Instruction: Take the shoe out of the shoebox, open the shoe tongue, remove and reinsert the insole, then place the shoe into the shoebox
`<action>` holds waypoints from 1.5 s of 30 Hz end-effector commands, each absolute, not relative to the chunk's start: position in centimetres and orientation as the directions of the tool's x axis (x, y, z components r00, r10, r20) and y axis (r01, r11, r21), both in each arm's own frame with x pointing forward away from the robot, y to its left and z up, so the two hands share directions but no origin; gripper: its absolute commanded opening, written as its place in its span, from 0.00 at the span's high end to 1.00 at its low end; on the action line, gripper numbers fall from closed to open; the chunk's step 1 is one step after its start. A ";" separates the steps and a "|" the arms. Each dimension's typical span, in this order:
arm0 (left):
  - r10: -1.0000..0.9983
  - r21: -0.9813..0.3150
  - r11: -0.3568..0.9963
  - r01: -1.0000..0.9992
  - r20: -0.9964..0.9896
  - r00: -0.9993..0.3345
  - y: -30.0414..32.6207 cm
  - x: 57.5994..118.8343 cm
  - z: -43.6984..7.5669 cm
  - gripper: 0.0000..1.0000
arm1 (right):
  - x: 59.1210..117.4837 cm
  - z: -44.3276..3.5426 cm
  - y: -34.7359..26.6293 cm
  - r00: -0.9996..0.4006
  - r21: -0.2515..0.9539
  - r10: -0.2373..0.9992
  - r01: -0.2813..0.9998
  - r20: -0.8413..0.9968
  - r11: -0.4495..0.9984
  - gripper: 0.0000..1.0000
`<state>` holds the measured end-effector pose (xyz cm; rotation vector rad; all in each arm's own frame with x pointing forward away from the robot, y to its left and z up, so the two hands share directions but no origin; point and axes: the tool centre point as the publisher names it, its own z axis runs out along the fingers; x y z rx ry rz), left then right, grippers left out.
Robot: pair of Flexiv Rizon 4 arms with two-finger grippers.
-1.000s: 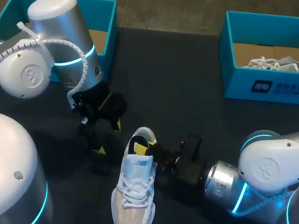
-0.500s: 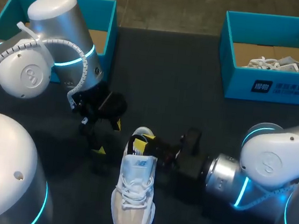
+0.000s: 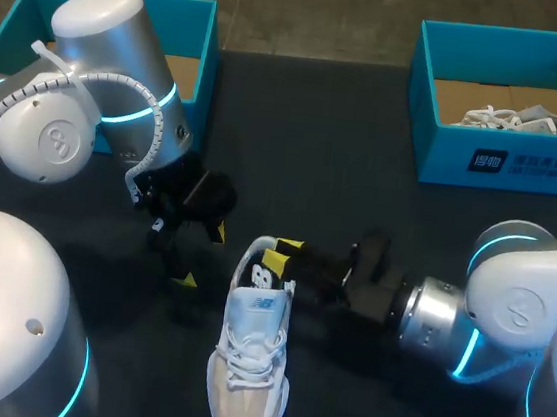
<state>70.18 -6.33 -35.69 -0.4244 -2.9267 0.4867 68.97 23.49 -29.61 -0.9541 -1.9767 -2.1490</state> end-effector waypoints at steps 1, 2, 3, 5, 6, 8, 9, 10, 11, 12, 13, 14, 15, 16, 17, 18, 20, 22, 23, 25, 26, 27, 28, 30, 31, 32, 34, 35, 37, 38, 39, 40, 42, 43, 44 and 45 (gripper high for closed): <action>0.297 -0.336 0.908 0.251 0.092 -0.950 -6.3 70.0 -35.7 0.00 | 69.1 -28.0 22.0 -0.824 0.896 0.357 0.428 0.440 -0.117 0.56; 0.297 -0.336 0.908 0.251 0.092 -0.950 -6.3 70.0 -35.7 0.00 | 69.1 -27.8 21.8 -0.832 0.906 0.363 0.412 0.419 -0.102 0.56; 0.297 -0.336 0.908 0.251 0.092 -0.950 -6.3 70.0 -35.7 0.00 | 69.1 -27.8 21.7 -0.840 0.911 0.360 0.402 0.406 -0.089 0.56; 0.297 -0.336 0.908 0.251 0.092 -0.950 -6.3 70.0 -35.7 0.00 | 69.0 -27.6 21.2 -0.861 0.932 0.372 0.360 0.346 -0.033 0.55; 0.297 -0.336 0.908 0.251 0.092 -0.950 -6.3 70.0 -35.7 0.00 | 69.0 -27.5 21.0 -0.868 0.936 0.370 0.352 0.331 -0.011 0.56; 0.297 -0.336 0.908 0.251 0.092 -0.950 -6.3 70.0 -35.7 0.00 | 69.0 -27.4 20.5 -0.870 0.939 0.379 0.345 0.314 0.013 0.57; 0.297 -0.336 0.908 0.251 0.092 -0.950 -6.3 70.0 -35.7 0.00 | 69.0 -27.4 20.3 -0.873 0.939 0.377 0.343 0.309 0.025 0.58; 0.297 -0.336 0.908 0.251 0.092 -0.950 -6.3 70.0 -35.7 0.00 | 69.0 -27.4 20.3 -0.874 0.939 0.376 0.343 0.307 0.032 0.59; 0.297 -0.336 0.908 0.251 0.092 -0.950 -6.3 70.0 -35.7 0.00 | 69.0 -27.3 20.1 -0.875 0.938 0.378 0.343 0.303 0.042 0.60; 0.297 -0.336 0.908 0.251 0.092 -0.950 -6.3 70.0 -35.7 0.00 | 69.0 -27.3 20.0 -0.875 0.938 0.378 0.343 0.303 0.044 0.61; 0.297 -0.336 0.908 0.251 0.092 -0.950 -6.3 70.0 -35.7 0.00 | 69.0 -27.3 19.9 -0.875 0.937 0.380 0.345 0.300 0.057 0.62; 0.297 -0.336 0.908 0.251 0.092 -0.950 -6.3 70.0 -35.7 0.00 | 69.0 -27.3 19.8 -0.875 0.936 0.381 0.346 0.298 0.062 0.64; 0.297 -0.336 0.908 0.251 0.092 -0.950 -6.3 70.0 -35.7 0.00 | 69.0 -27.3 19.7 -0.876 0.935 0.381 0.346 0.295 0.072 0.64; 0.297 -0.336 0.908 0.251 0.092 -0.950 -6.3 70.0 -35.7 0.00 | 68.9 -27.3 19.6 -0.877 0.934 0.380 0.348 0.295 0.077 0.64; 0.297 -0.336 0.908 0.251 0.092 -0.950 -6.3 70.0 -35.7 0.00 | 68.9 -27.3 19.6 -0.876 0.932 0.381 0.352 0.294 0.089 0.65; 0.297 -0.336 0.908 0.251 0.092 -0.950 -6.3 70.0 -35.7 0.00 | 68.9 -27.3 19.5 -0.876 0.931 0.382 0.354 0.294 0.094 0.70; 0.297 -0.336 0.908 0.251 0.092 -0.950 -6.3 70.0 -35.7 0.00 | 68.9 -27.2 19.3 -0.874 0.926 0.378 0.365 0.305 0.098 0.77; 0.297 -0.336 0.908 0.251 0.092 -0.950 -6.3 70.0 -35.7 0.00 | 68.9 -27.1 19.2 -0.877 0.920 0.375 0.370 0.299 0.131 1.00; 0.297 -0.336 0.908 0.251 0.092 -0.950 -6.3 70.0 -35.7 0.00 | 68.9 -27.1 19.1 -0.882 0.918 0.368 0.369 0.295 0.148 1.00; 0.297 -0.336 0.908 0.251 0.092 -0.950 -6.3 70.0 -35.7 0.00 | 68.6 -27.1 19.1 -0.890 0.910 0.356 0.367 0.284 0.194 1.00; 0.297 -0.336 0.908 0.251 0.092 -0.950 -6.3 70.0 -35.7 0.00 | 68.5 -27.1 19.1 -0.892 0.900 0.352 0.374 0.283 0.224 1.00; 0.297 -0.336 0.908 0.251 0.092 -0.950 -6.3 70.0 -35.7 0.00 | 68.4 -27.2 19.1 -0.893 0.885 0.339 0.390 0.296 0.254 1.00; 0.297 -0.336 0.908 0.251 0.092 -0.950 -6.3 70.0 -35.7 0.00 | 68.3 -27.3 19.1 -0.887 0.872 0.323 0.417 0.329 0.257 1.00; 0.297 -0.336 0.908 0.251 0.092 -0.950 -6.3 70.0 -35.7 0.00 | 68.3 -27.3 19.1 -0.887 0.872 0.323 0.417 0.329 0.257 1.00; 0.297 -0.336 0.908 0.251 0.092 -0.950 -6.3 70.0 -35.7 0.00 | 68.3 -27.3 19.1 -0.887 0.872 0.323 0.417 0.329 0.257 1.00; 0.297 -0.336 0.908 0.251 0.092 -0.950 -6.3 70.0 -35.7 0.00 | 68.3 -27.3 19.1 -0.887 0.872 0.323 0.417 0.329 0.257 1.00; 0.297 -0.336 0.908 0.251 0.092 -0.950 -6.3 70.0 -35.7 0.00 | 68.3 -27.3 19.1 -0.887 0.872 0.323 0.417 0.329 0.257 1.00; 0.297 -0.336 0.908 0.251 0.092 -0.950 -6.3 70.0 -35.7 0.00 | 68.3 -27.3 19.1 -0.887 0.872 0.323 0.417 0.329 0.257 1.00; 0.297 -0.336 0.908 0.251 0.092 -0.950 -6.3 70.0 -35.7 0.00 | 68.3 -27.3 19.1 -0.887 0.872 0.323 0.417 0.329 0.257 1.00; 0.297 -0.336 0.908 0.251 0.092 -0.950 -6.3 70.0 -35.7 0.00 | 68.3 -27.3 19.1 -0.887 0.872 0.323 0.417 0.329 0.257 1.00; 0.297 -0.336 0.908 0.251 0.092 -0.950 -6.3 70.0 -35.7 0.00 | 68.3 -27.3 19.1 -0.887 0.872 0.323 0.417 0.329 0.257 1.00; 0.297 -0.336 0.908 0.251 0.092 -0.950 -6.3 70.0 -35.7 0.00 | 68.3 -27.3 19.1 -0.887 0.872 0.323 0.417 0.329 0.257 1.00; 0.297 -0.336 0.908 0.251 0.092 -0.950 -6.3 70.0 -35.7 0.00 | 68.3 -27.3 19.1 -0.887 0.872 0.323 0.417 0.329 0.257 1.00; 0.297 -0.336 0.908 0.251 0.092 -0.950 -6.3 70.0 -35.7 0.00 | 68.3 -27.3 19.1 -0.887 0.872 0.323 0.417 0.329 0.257 1.00; 0.297 -0.336 0.908 0.251 0.092 -0.950 -6.3 70.0 -35.7 0.00 | 68.3 -27.3 19.1 -0.887 0.872 0.323 0.417 0.329 0.257 1.00; 0.297 -0.336 0.908 0.251 0.092 -0.950 -6.3 70.0 -35.7 0.00 | 68.3 -27.3 19.1 -0.887 0.872 0.323 0.417 0.329 0.257 1.00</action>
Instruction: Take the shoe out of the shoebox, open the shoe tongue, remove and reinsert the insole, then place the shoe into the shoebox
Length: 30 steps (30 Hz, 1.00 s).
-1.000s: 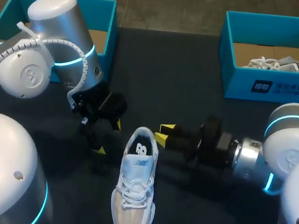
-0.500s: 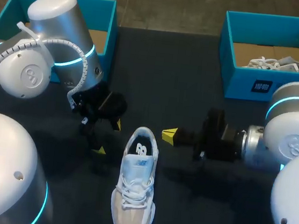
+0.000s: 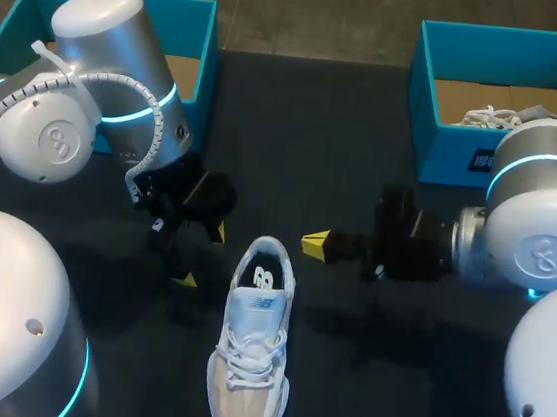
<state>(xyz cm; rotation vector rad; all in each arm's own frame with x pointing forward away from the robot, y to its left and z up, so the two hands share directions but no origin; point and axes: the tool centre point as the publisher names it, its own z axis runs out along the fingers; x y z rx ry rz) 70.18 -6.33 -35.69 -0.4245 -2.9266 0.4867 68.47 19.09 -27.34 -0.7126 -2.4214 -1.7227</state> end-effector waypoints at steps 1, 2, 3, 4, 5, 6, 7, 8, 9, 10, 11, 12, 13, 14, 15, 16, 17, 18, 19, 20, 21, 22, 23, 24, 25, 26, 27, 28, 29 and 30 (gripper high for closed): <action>0.313 -0.336 0.904 0.264 0.099 -0.944 -6.2 70.1 -35.7 0.00 | 68.3 -27.3 19.1 -0.887 0.872 0.323 0.417 0.329 0.257 1.00; 0.312 -0.333 0.905 0.263 0.101 -0.945 -6.2 70.1 -35.7 0.00 | 68.2 -27.1 19.1 -0.898 0.872 0.326 0.393 0.295 0.292 1.00; 0.310 -0.324 0.909 0.264 0.100 -0.946 -6.1 70.0 -35.6 0.00 | 68.0 -26.9 19.3 -0.908 0.873 0.320 0.372 0.271 0.316 1.00; 0.310 -0.323 0.909 0.264 0.100 -0.946 -5.9 70.0 -35.6 0.00 | 67.9 -26.6 19.4 -0.915 0.873 0.317 0.355 0.250 0.335 1.00; 0.311 -0.323 0.909 0.264 0.102 -0.945 -5.7 69.9 -35.5 0.00 | 67.8 -26.4 19.5 -0.924 0.872 0.318 0.324 0.211 0.365 1.00; 0.312 -0.324 0.908 0.265 0.104 -0.944 -5.5 69.9 -35.4 0.00 | 67.7 -26.1 19.8 -0.937 0.872 0.302 0.291 0.176 0.393 1.00; 0.312 -0.324 0.908 0.264 0.106 -0.944 -5.2 69.9 -35.3 0.00 | 67.6 -25.8 20.0 -0.944 0.870 0.291 0.270 0.154 0.414 1.00; 0.308 -0.324 0.910 0.260 0.107 -0.945 -4.9 69.9 -35.2 0.00 | 67.6 -25.6 20.2 -0.953 0.864 0.278 0.239 0.121 0.444 1.00; 0.306 -0.324 0.910 0.258 0.107 -0.946 -4.6 69.9 -35.0 0.00 | 67.6 -25.5 20.4 -0.959 0.859 0.266 0.216 0.097 0.465 1.00; 0.304 -0.326 0.910 0.255 0.108 -0.947 -4.4 69.9 -34.9 0.00 | 67.6 -25.4 20.6 -0.959 0.855 0.268 0.211 0.088 0.475 1.00; 0.301 -0.327 0.911 0.252 0.109 -0.947 -4.1 69.9 -34.8 0.00 | 67.7 -25.3 20.7 -0.963 0.850 0.259 0.199 0.077 0.487 1.00; 0.299 -0.327 0.911 0.249 0.110 -0.948 -3.8 69.9 -34.6 0.00 | 67.7 -25.3 20.7 -0.967 0.848 0.248 0.184 0.064 0.496 1.00; 0.298 -0.330 0.911 0.248 0.112 -0.948 -3.5 69.8 -34.5 0.00 | 67.7 -25.3 20.8 -0.967 0.845 0.247 0.182 0.061 0.503 1.00; 0.299 -0.331 0.910 0.248 0.112 -0.948 -3.2 69.7 -34.5 0.00 | 67.9 -25.3 21.0 -0.969 0.836 0.241 0.177 0.055 0.520 1.00; 0.298 -0.334 0.909 0.247 0.111 -0.948 -2.9 69.7 -34.4 0.00 | 67.9 -25.3 21.2 -0.972 0.830 0.232 0.168 0.047 0.532 1.00; 0.299 -0.342 0.907 0.246 0.113 -0.947 -2.5 69.7 -34.4 0.00 | 68.0 -25.3 21.4 -0.973 0.825 0.227 0.163 0.044 0.540 1.00; 0.292 -0.347 0.907 0.237 0.116 -0.949 -2.2 69.8 -34.3 0.00 | 68.0 -25.4 21.7 -0.975 0.816 0.218 0.158 0.041 0.555 1.00; 0.292 -0.349 0.907 0.236 0.116 -0.949 -1.9 69.9 -34.2 0.00 | 68.1 -25.5 21.9 -0.976 0.809 0.213 0.155 0.039 0.566 1.00; 0.297 -0.362 0.901 0.238 0.118 -0.948 -1.6 69.9 -34.1 0.00 | 68.1 -25.5 22.1 -0.977 0.806 0.211 0.155 0.038 0.572 1.00; 0.292 -0.360 0.903 0.234 0.116 -0.949 -1.4 69.9 -34.0 0.00 | 68.2 -25.5 22.2 -0.978 0.802 0.205 0.153 0.039 0.578 1.00; 0.291 -0.356 0.904 0.236 0.109 -0.951 -1.2 69.9 -34.0 0.00 | 68.2 -25.5 22.4 -0.979 0.798 0.199 0.149 0.037 0.584 1.00; 0.293 -0.359 0.902 0.239 0.106 -0.950 -1.0 69.8 -33.9 0.00 | 68.2 -25.4 22.6 -0.980 0.795 0.196 0.147 0.036 0.589 1.00; 0.294 -0.360 0.902 0.239 0.106 -0.950 -0.8 69.8 -33.8 0.00 | 68.2 -25.4 22.7 -0.980 0.792 0.194 0.146 0.035 0.593 1.00; 0.289 -0.358 0.903 0.237 0.100 -0.952 -0.7 69.9 -33.7 0.00 | 68.2 -25.4 22.8 -0.981 0.789 0.193 0.148 0.038 0.597 1.00; 0.288 -0.359 0.903 0.236 0.100 -0.952 -0.6 69.9 -33.7 0.00 | 68.2 -25.4 22.9 -0.980 0.785 0.195 0.155 0.044 0.600 1.00; 0.287 -0.360 0.903 0.235 0.100 -0.953 -0.6 70.0 -33.7 0.00 | 68.2 -25.3 23.0 -0.979 0.777 0.200 0.162 0.048 0.608 1.00; 0.284 -0.359 0.904 0.232 0.099 -0.954 -0.5 70.0 -33.7 0.00 | 68.2 -25.3 23.1 -0.975 0.763 0.215 0.180 0.055 0.621 1.00; 0.283 -0.359 0.904 0.231 0.099 -0.954 -0.4 70.0 -33.7 0.00 | 68.1 -25.3 23.1 -0.970 0.747 0.234 0.203 0.065 0.633 1.00; 0.282 -0.359 0.905 0.230 0.098 -0.954 -0.3 70.0 -33.7 0.00 | 68.1 -25.3 23.3 -0.964 0.730 0.257 0.227 0.074 0.644 1.00; 0.279 -0.358 0.905 0.228 0.098 -0.955 -0.3 70.0 -33.7 0.00 | 67.9 -25.2 23.3 -0.946 0.700 0.308 0.286 0.098 0.655 1.00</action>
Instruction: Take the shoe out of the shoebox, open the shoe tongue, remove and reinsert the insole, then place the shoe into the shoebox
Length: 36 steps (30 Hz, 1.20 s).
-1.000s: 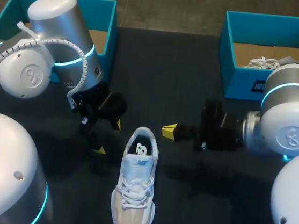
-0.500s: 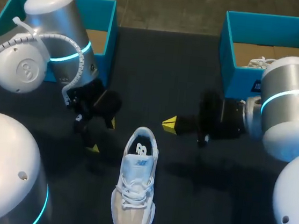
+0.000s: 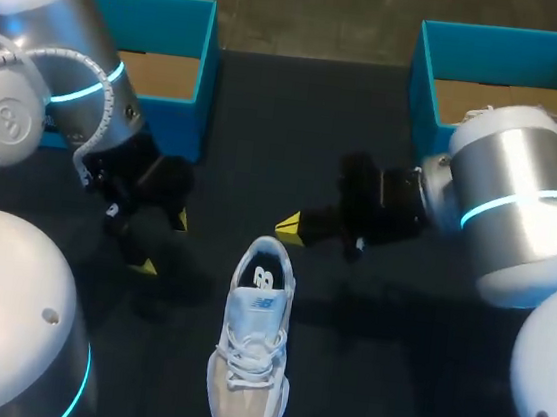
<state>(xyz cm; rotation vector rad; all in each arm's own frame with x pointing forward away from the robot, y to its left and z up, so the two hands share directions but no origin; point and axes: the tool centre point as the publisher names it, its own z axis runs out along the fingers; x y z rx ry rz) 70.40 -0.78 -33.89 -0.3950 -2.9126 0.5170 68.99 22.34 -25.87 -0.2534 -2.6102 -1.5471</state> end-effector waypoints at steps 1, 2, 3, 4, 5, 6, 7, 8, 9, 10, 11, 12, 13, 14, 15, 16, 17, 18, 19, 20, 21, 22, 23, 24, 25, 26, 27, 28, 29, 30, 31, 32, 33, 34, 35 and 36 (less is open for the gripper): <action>0.278 -0.358 0.906 0.227 0.097 -0.956 -0.2 70.0 -33.7 0.00 | 67.9 -25.3 23.4 -0.935 0.685 0.340 0.316 0.105 0.656 1.00; 0.277 -0.358 0.906 0.226 0.096 -0.956 -0.2 70.0 -33.7 0.00 | 67.9 -25.4 23.4 -0.925 0.681 0.364 0.335 0.107 0.651 1.00; 0.276 -0.357 0.906 0.227 0.094 -0.957 -0.1 70.0 -33.6 0.00 | 67.7 -25.5 23.4 -0.908 0.670 0.401 0.372 0.120 0.642 1.00; 0.276 -0.356 0.906 0.227 0.092 -0.957 0.0 70.0 -33.6 0.00 | 67.6 -25.7 23.3 -0.885 0.662 0.445 0.416 0.137 0.624 1.00; 0.276 -0.355 0.907 0.228 0.090 -0.957 0.1 70.1 -33.5 0.00 | 67.6 -25.8 23.1 -0.870 0.655 0.473 0.440 0.141 0.614 1.00; 0.276 -0.355 0.907 0.228 0.088 -0.957 0.1 70.1 -33.4 0.00 | 67.5 -25.9 22.9 -0.850 0.640 0.506 0.472 0.148 0.606 1.00; 0.275 -0.353 0.907 0.230 0.084 -0.958 0.2 70.1 -33.3 0.00 | 67.5 -26.1 22.7 -0.822 0.624 0.551 0.508 0.145 0.593 1.00; 0.273 -0.351 0.908 0.228 0.083 -0.959 0.3 70.2 -33.3 0.00 | 67.4 -26.1 22.4 -0.799 0.610 0.584 0.536 0.143 0.584 1.00; 0.272 -0.350 0.909 0.228 0.082 -0.959 0.3 70.3 -33.2 0.00 | 67.4 -26.2 22.0 -0.773 0.597 0.618 0.566 0.143 0.569 1.00; 0.268 -0.347 0.911 0.225 0.082 -0.960 0.4 70.4 -33.2 0.00 | 67.3 -26.2 21.6 -0.751 0.584 0.648 0.585 0.127 0.563 1.00; 0.266 -0.345 0.912 0.223 0.082 -0.961 0.4 70.4 -33.1 0.00 | 67.2 -26.1 21.4 -0.735 0.577 0.667 0.600 0.123 0.555 1.00; 0.265 -0.344 0.913 0.222 0.082 -0.961 0.4 70.5 -33.1 0.00 | 67.1 -26.1 21.2 -0.722 0.575 0.681 0.610 0.121 0.545 1.00; 0.264 -0.343 0.913 0.222 0.082 -0.961 0.4 70.6 -33.1 0.00 | 67.1 -26.1 21.0 -0.712 0.565 0.693 0.619 0.113 0.545 1.00; 0.264 -0.342 0.913 0.222 0.083 -0.961 0.4 70.6 -33.0 0.00 | 67.0 -26.1 20.7 -0.710 0.574 0.693 0.621 0.125 0.533 1.00; 0.265 -0.339 0.914 0.222 0.083 -0.961 0.4 70.6 -33.0 0.00 | 67.0 -26.1 20.5 -0.709 0.580 0.693 0.623 0.134 0.525 1.00; 0.265 -0.338 0.914 0.223 0.083 -0.961 0.3 70.6 -32.9 0.00 | 67.1 -26.1 20.3 -0.704 0.574 0.698 0.628 0.130 0.526 1.00; 0.267 -0.336 0.915 0.225 0.083 -0.960 0.3 70.7 -32.9 0.00 | 67.1 -26.0 20.1 -0.703 0.573 0.699 0.629 0.131 0.525 1.00; 0.268 -0.335 0.915 0.227 0.083 -0.960 0.2 70.7 -32.9 0.00 | 67.2 -26.0 19.9 -0.697 0.567 0.705 0.636 0.130 0.524 1.00; 0.270 -0.334 0.914 0.229 0.083 -0.959 0.1 70.7 -32.9 0.00 | 67.3 -25.9 19.7 -0.695 0.562 0.707 0.639 0.129 0.526 1.00; 0.273 -0.333 0.914 0.232 0.083 -0.958 0.0 70.7 -32.8 0.00 | 67.4 -25.9 19.4 -0.696 0.558 0.705 0.641 0.134 0.527 1.00; 0.275 -0.331 0.914 0.234 0.083 -0.958 -0.1 70.7 -32.8 0.00 | 67.6 -25.8 19.2 -0.695 0.551 0.705 0.646 0.139 0.528 1.00; 0.277 -0.330 0.914 0.236 0.084 -0.957 -0.1 70.7 -32.8 0.00 | 67.7 -25.8 19.0 -0.689 0.531 0.711 0.658 0.139 0.534 1.00; 0.278 -0.329 0.914 0.237 0.084 -0.957 -0.2 70.7 -32.8 0.00 | 67.8 -25.8 18.8 -0.687 0.526 0.713 0.661 0.140 0.535 1.00; 0.279 -0.328 0.914 0.238 0.085 -0.957 -0.2 70.7 -32.8 0.00 | 67.8 -25.8 18.6 -0.683 0.514 0.717 0.669 0.140 0.537 1.00; 0.280 -0.326 0.915 0.239 0.085 -0.956 -0.3 70.7 -32.8 0.00 | 67.8 -25.8 18.5 -0.677 0.498 0.724 0.677 0.133 0.542 1.00; 0.281 -0.324 0.915 0.240 0.085 -0.956 -0.3 70.7 -32.7 0.00 | 67.8 -25.8 18.5 -0.675 0.499 0.726 0.677 0.131 0.540 1.00; 0.283 -0.323 0.915 0.242 0.085 -0.955 -0.3 70.7 -32.7 0.00 | 67.8 -25.8 18.4 -0.676 0.500 0.726 0.676 0.128 0.541 1.00; 0.284 -0.322 0.915 0.244 0.085 -0.955 -0.4 70.7 -32.7 0.00 | 67.8 -25.9 18.4 -0.661 0.482 0.743 0.687 0.106 0.543 1.00; 0.285 -0.321 0.915 0.245 0.085 -0.955 -0.4 70.7 -32.6 0.00 | 67.7 -26.0 18.4 -0.662 0.482 0.743 0.684 0.095 0.548 1.00; 0.287 -0.321 0.915 0.246 0.085 -0.954 -0.4 70.8 -32.6 0.00 | 67.7 -26.1 18.5 -0.663 0.476 0.743 0.684 0.089 0.553 1.00; 0.288 -0.319 0.915 0.248 0.085 -0.954 -0.5 70.8 -32.5 0.00 | 67.6 -26.2 18.7 -0.648 0.451 0.759 0.695 0.058 0.559 1.00; 0.289 -0.317 0.915 0.249 0.084 -0.954 -0.5 70.8 -32.5 0.00 | 67.5 -26.2 18.9 -0.648 0.444 0.761 0.693 0.037 0.569 1.00; 0.290 -0.316 0.915 0.251 0.084 -0.953 -0.6 70.8 -32.5 0.00 | 67.4 -26.2 19.0 -0.652 0.442 0.758 0.688 0.028 0.575 1.00; 0.290 -0.315 0.915 0.251 0.084 -0.953 -0.6 70.9 -32.5 0.00 | 67.4 -26.2 19.2 -0.637 0.423 0.771 0.700 0.004 0.576 1.00; 0.290 -0.314 0.916 0.250 0.085 -0.953 -0.6 71.0 -32.4 0.00 | 67.4 -26.3 19.4 -0.628 0.409 0.778 0.708 -0.009 0.576 1.00; 0.286 -0.313 0.917 0.246 0.087 -0.954 -0.6 71.0 -32.3 0.00 | 67.3 -26.3 19.4 -0.626 0.409 0.780 0.709 -0.009 0.574 1.00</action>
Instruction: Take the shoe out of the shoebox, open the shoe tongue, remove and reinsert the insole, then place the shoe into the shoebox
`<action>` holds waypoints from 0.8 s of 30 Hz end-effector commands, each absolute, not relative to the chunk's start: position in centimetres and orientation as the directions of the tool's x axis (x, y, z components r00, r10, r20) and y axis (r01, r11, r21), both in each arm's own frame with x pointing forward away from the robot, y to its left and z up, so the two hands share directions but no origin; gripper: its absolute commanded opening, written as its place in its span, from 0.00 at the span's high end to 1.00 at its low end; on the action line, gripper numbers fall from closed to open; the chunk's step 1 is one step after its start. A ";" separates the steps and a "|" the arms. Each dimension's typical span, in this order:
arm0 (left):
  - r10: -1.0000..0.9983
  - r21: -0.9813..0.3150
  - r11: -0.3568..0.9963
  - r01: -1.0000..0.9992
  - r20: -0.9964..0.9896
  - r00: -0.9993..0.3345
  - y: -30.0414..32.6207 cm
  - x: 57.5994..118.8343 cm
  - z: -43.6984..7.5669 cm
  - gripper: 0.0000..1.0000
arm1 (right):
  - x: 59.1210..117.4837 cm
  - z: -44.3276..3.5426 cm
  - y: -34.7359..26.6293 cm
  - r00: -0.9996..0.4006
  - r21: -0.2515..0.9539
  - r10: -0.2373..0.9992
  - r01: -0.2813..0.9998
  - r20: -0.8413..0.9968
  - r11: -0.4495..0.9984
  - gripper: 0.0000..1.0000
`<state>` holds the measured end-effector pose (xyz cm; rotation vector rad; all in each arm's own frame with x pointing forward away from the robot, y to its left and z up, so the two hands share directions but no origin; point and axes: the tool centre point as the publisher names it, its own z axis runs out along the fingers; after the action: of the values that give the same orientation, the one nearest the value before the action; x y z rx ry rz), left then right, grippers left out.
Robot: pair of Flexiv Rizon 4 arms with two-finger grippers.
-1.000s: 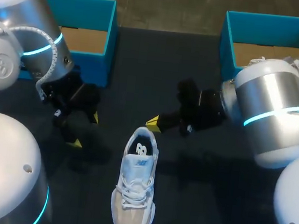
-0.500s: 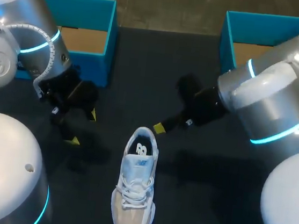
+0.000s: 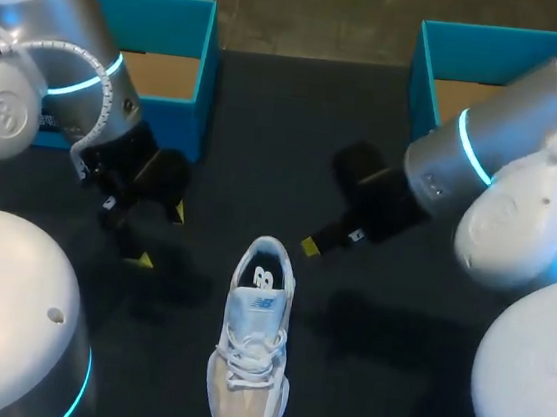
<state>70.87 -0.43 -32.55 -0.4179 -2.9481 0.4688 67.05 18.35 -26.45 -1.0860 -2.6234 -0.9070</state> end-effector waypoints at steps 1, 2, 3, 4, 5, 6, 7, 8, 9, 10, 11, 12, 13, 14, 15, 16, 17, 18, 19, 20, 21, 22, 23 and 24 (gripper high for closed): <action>0.279 -0.310 0.920 0.239 0.089 -0.956 -0.5 71.1 -32.3 0.00 | 67.3 -26.4 19.5 -0.611 0.398 0.791 0.720 -0.025 0.568 1.00; 0.277 -0.308 0.921 0.238 0.090 -0.957 -0.5 71.1 -32.2 0.00 | 67.2 -26.5 19.6 -0.600 0.391 0.798 0.725 -0.044 0.567 1.00; 0.277 -0.307 0.922 0.238 0.090 -0.957 -0.5 71.1 -32.2 0.00 | 67.1 -26.6 19.7 -0.599 0.395 0.799 0.724 -0.044 0.565 1.00; 0.275 -0.306 0.922 0.236 0.091 -0.957 -0.5 71.1 -32.1 0.00 | 67.0 -26.7 19.7 -0.588 0.394 0.807 0.729 -0.060 0.561 1.00; 0.271 -0.303 0.924 0.232 0.094 -0.958 -0.4 71.1 -32.1 0.00 | 66.9 -26.8 19.8 -0.572 0.386 0.817 0.738 -0.078 0.554 1.00; 0.265 -0.301 0.927 0.226 0.095 -0.960 -0.3 71.2 -32.0 0.00 | 66.9 -27.0 19.8 -0.567 0.393 0.820 0.739 -0.077 0.547 1.00; 0.262 -0.301 0.927 0.224 0.095 -0.960 -0.2 71.2 -32.0 0.00 | 66.8 -27.1 19.9 -0.559 0.390 0.825 0.743 -0.084 0.544 1.00; 0.261 -0.301 0.927 0.223 0.094 -0.961 0.0 71.2 -32.0 0.00 | 66.8 -27.3 20.0 -0.549 0.381 0.829 0.749 -0.101 0.542 1.00; 0.262 -0.302 0.927 0.225 0.090 -0.961 0.2 71.2 -32.0 0.00 | 66.8 -27.4 20.1 -0.549 0.383 0.830 0.748 -0.100 0.542 1.00; 0.267 -0.302 0.925 0.231 0.084 -0.960 0.4 71.3 -32.0 0.00 | 66.8 -27.6 20.3 -0.551 0.384 0.829 0.747 -0.097 0.542 1.00; 0.279 -0.310 0.920 0.241 0.082 -0.957 0.7 71.4 -31.9 0.00 | 66.8 -27.7 20.5 -0.542 0.375 0.834 0.755 -0.105 0.538 1.00; 0.284 -0.314 0.917 0.246 0.082 -0.955 0.9 71.5 -31.9 0.00 | 66.9 -27.8 20.6 -0.538 0.370 0.835 0.758 -0.111 0.538 1.00; 0.291 -0.317 0.914 0.253 0.079 -0.953 1.2 71.7 -31.8 0.00 | 66.9 -27.9 20.7 -0.541 0.372 0.834 0.756 -0.108 0.539 1.00; 0.296 -0.328 0.909 0.255 0.079 -0.952 1.6 71.9 -31.7 0.00 | 66.9 -28.0 20.9 -0.532 0.364 0.839 0.763 -0.118 0.535 1.00; 0.306 -0.340 0.903 0.263 0.078 -0.949 2.0 72.1 -31.5 0.00 | 66.9 -28.1 21.0 -0.527 0.356 0.841 0.768 -0.124 0.533 1.00; 0.308 -0.350 0.899 0.263 0.078 -0.948 2.3 72.2 -31.3 0.00 | 67.0 -28.1 21.0 -0.526 0.356 0.841 0.768 -0.123 0.532 1.00; 0.304 -0.355 0.898 0.258 0.078 -0.950 2.7 72.4 -31.0 0.00 | 67.0 -28.2 21.1 -0.519 0.351 0.846 0.774 -0.124 0.527 1.00; 0.303 -0.356 0.898 0.258 0.076 -0.950 3.0 72.5 -30.8 0.00 | 67.0 -28.2 21.2 -0.519 0.350 0.846 0.775 -0.124 0.527 1.00; 0.300 -0.361 0.897 0.255 0.073 -0.951 3.3 72.7 -30.6 0.00 | 67.1 -28.3 21.3 -0.516 0.346 0.848 0.779 -0.120 0.523 1.00; 0.291 -0.359 0.899 0.249 0.067 -0.954 3.8 72.9 -30.2 0.00 | 67.1 -28.4 21.4 -0.500 0.329 0.856 0.793 -0.130 0.514 1.00; 0.290 -0.359 0.900 0.249 0.066 -0.955 4.0 73.0 -30.1 0.00 | 67.2 -28.5 21.6 -0.488 0.310 0.861 0.804 -0.144 0.508 1.00; 0.289 -0.361 0.899 0.247 0.065 -0.955 4.3 73.3 -29.9 0.00 | 67.2 -28.6 21.7 -0.482 0.304 0.863 0.808 -0.151 0.505 1.00; 0.283 -0.365 0.899 0.241 0.065 -0.957 4.7 73.5 -29.7 0.00 | 67.2 -28.6 21.8 -0.469 0.297 0.868 0.816 -0.163 0.497 1.00; 0.276 -0.363 0.902 0.236 0.064 -0.959 5.2 73.8 -29.5 0.00 | 67.2 -28.7 21.9 -0.458 0.288 0.872 0.823 -0.176 0.490 1.00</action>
<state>73.92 3.91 -30.30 -0.4029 -2.9480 0.5298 67.05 20.88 -28.47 -1.4464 -2.6753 -0.5761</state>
